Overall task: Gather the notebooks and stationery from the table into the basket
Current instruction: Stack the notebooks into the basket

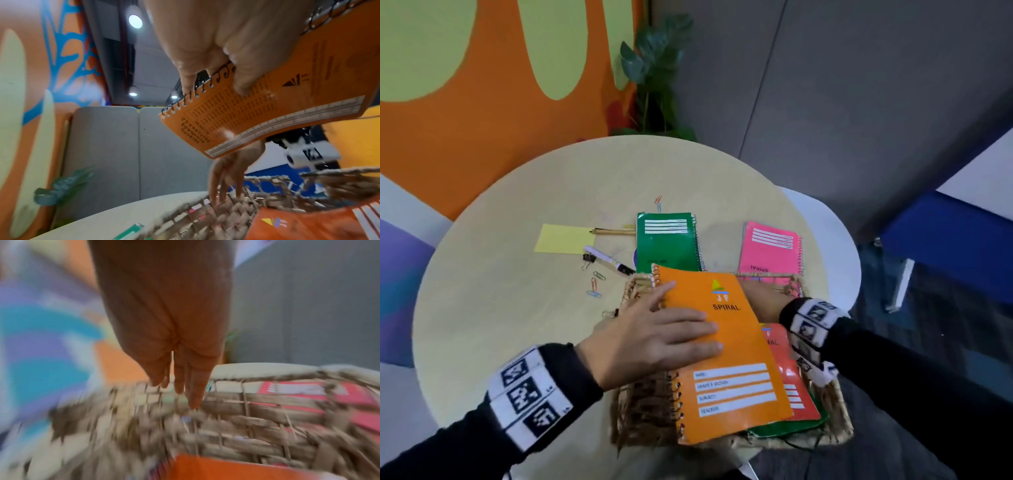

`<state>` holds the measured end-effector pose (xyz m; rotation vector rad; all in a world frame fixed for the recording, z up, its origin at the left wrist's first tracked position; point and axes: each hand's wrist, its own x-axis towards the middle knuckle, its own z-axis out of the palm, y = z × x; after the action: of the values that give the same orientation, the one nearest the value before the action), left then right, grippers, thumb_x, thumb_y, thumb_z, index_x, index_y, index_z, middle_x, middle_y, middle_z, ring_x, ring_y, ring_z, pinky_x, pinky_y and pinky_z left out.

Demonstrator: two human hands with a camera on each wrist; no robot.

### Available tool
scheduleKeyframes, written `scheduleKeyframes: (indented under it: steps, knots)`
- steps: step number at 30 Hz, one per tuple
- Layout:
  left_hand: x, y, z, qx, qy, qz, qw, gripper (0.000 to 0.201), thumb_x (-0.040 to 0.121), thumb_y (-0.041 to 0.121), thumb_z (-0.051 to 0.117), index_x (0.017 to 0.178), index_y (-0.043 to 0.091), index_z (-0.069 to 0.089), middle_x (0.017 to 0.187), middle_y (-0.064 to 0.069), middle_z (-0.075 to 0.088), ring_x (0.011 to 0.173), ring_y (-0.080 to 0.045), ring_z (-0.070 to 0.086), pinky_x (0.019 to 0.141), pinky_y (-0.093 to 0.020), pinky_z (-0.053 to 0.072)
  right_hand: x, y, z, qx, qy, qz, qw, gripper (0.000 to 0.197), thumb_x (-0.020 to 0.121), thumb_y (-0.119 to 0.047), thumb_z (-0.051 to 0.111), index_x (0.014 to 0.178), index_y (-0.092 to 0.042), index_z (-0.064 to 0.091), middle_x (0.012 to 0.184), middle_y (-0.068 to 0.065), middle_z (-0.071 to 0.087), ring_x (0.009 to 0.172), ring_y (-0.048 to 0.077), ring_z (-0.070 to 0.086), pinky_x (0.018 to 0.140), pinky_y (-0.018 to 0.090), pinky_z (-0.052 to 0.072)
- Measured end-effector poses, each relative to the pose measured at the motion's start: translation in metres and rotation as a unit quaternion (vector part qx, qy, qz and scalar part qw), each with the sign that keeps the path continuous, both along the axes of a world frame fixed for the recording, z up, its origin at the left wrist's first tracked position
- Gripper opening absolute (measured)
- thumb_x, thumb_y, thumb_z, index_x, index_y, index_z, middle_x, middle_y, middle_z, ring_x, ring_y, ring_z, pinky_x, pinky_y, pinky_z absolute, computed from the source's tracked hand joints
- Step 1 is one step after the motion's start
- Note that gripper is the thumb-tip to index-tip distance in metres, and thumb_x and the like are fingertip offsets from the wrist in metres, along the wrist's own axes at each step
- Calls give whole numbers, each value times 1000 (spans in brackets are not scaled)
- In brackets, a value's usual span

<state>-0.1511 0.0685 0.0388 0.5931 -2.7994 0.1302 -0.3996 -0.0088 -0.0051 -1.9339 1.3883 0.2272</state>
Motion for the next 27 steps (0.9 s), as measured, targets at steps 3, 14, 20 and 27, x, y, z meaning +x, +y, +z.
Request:
scheduleKeyframes:
  steps: [3,14,20,27]
  knots:
    - [-28,-10,-18,-15,-36,-39,998,31,97,29,40,126,31,53,123,6,67,114,-13,64,99,-58,42,-35,-4,23,-44,-109,-130,984,28,99,-14,42,120,-13,60,117,8,66,105,26,63,84,33,53]
    - [-125,-36,-73,161,-316,-131,926,49,94,8,49,139,26,41,146,-3,45,136,-23,41,108,-66,24,-113,7,28,-89,-64,-262,959,23,94,-10,47,104,-18,66,101,7,67,87,21,63,78,37,55]
    - [-124,-45,-69,266,-368,-73,888,75,75,13,66,141,31,36,138,-3,52,124,-28,51,91,-46,51,-105,-22,22,-34,-192,-386,902,21,93,-5,48,111,-8,60,96,9,63,75,18,60,66,24,53]
    - [-90,-142,-14,281,-177,146,932,49,84,1,45,125,26,55,123,-1,64,110,-22,61,89,-37,53,-100,-110,5,29,-220,-572,790,11,88,-9,54,79,-12,51,96,12,51,75,24,51,67,34,50]
